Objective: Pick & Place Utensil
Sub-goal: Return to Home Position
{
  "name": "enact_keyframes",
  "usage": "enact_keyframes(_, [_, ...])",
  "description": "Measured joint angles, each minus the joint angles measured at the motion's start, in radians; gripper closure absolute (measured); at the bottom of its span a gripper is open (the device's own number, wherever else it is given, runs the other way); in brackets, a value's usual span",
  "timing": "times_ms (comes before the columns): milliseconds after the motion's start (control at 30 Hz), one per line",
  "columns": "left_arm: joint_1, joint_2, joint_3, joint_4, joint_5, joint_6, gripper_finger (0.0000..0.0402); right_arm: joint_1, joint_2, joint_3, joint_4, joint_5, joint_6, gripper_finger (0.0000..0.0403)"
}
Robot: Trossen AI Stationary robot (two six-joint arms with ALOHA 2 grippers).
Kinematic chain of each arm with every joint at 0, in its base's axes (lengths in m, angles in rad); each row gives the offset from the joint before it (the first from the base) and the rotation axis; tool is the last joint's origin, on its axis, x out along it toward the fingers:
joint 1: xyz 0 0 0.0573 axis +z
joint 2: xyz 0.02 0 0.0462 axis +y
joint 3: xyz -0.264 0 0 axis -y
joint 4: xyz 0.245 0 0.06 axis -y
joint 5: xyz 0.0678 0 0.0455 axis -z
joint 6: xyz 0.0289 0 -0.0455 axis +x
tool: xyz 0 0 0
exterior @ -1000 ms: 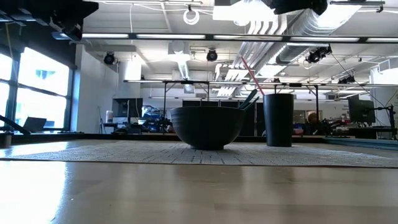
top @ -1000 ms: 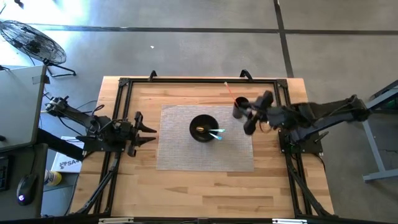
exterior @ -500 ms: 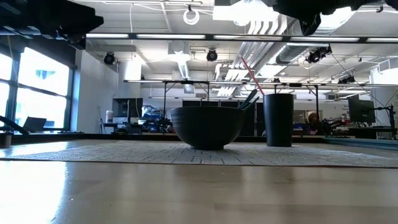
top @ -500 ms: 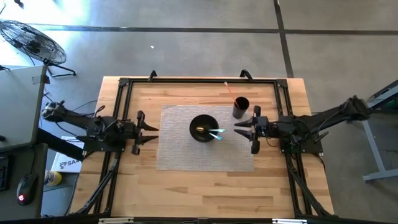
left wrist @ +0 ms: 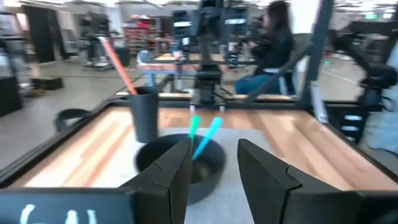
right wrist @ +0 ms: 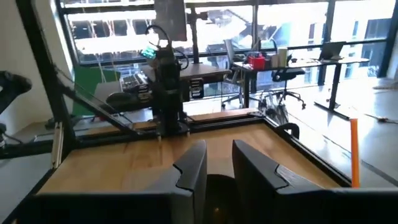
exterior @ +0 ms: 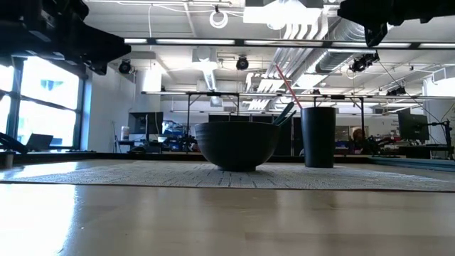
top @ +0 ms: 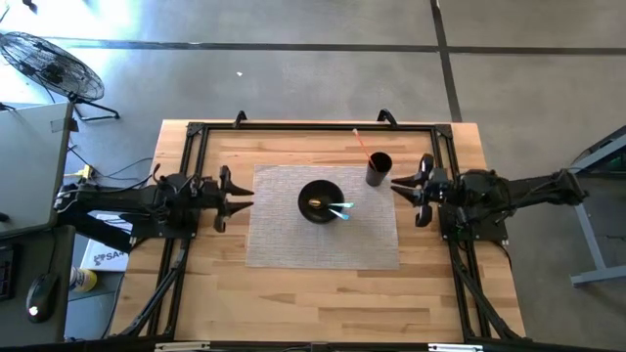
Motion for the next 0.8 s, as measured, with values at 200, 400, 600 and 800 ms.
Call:
enact_keyframes(200, [-0.002, 0.001, 0.0, -0.012, 0.044, 0.0, 0.0273, -0.007, -0.045, -0.157, 0.078, -0.034, -0.028, 0.0363])
enact_keyframes(400, [-0.002, -0.003, -0.015, 0.001, 0.046, 0.103, 0.0273, -0.013, -0.118, -0.258, 0.14, -0.094, -0.029, 0.0389])
enact_keyframes(600, [-0.002, -0.066, -0.1, 0.019, 0.055, 0.106, 0.0273, -0.062, -0.251, -0.263, 0.009, -0.214, 0.018, 0.0401])
enact_keyframes(800, [-0.002, -0.125, -0.098, -0.005, 0.116, 0.105, 0.0273, -0.129, -0.358, -0.263, -0.064, -0.248, 0.016, 0.0401])
